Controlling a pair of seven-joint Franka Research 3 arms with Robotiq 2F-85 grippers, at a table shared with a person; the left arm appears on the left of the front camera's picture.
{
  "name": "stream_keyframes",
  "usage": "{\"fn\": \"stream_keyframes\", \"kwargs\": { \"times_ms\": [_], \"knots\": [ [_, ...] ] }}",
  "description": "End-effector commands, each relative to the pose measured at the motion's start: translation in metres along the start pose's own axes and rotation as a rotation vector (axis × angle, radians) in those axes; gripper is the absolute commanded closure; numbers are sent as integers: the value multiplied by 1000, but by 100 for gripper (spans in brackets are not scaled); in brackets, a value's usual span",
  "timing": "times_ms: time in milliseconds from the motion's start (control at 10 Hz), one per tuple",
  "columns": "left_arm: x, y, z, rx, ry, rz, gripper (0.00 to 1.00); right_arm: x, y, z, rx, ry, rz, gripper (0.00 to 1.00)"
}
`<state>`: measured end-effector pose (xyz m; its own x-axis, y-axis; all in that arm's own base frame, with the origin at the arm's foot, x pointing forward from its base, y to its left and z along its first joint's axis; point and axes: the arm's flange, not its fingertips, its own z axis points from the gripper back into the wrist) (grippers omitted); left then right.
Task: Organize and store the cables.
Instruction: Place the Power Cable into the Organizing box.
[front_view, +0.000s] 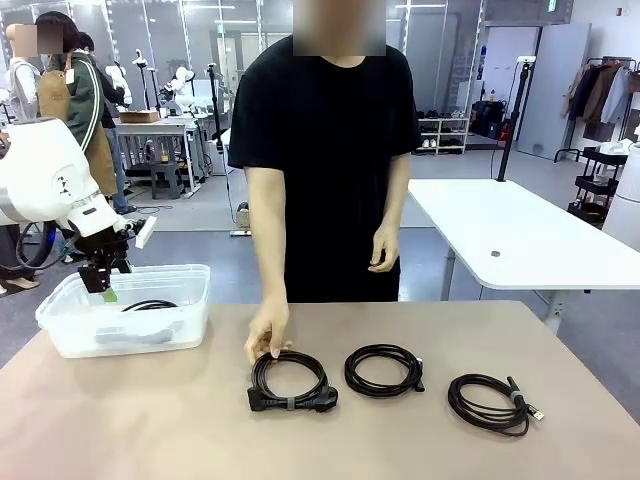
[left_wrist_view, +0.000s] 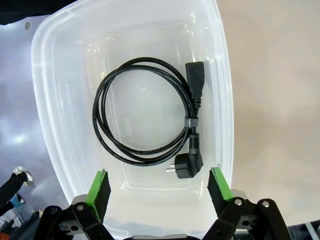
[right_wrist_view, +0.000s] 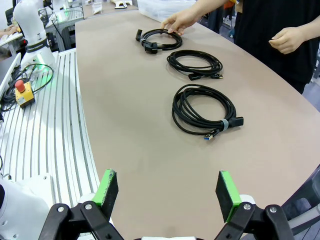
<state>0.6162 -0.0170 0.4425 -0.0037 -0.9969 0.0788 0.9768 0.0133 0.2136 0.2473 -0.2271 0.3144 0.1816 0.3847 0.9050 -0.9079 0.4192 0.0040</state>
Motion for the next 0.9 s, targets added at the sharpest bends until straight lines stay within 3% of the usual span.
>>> {"fn": "stream_keyframes", "kwargs": {
  "times_ms": [0,100,800],
  "knots": [
    [3,-13,2,-20,30,64,0,3,0,1,-6,-13,2,0],
    [0,0,0,0,0,0,0,3,0,1,-6,-13,2,0],
    [0,0,0,0,0,0,0,3,0,1,-6,-13,2,0]
  ]
}}
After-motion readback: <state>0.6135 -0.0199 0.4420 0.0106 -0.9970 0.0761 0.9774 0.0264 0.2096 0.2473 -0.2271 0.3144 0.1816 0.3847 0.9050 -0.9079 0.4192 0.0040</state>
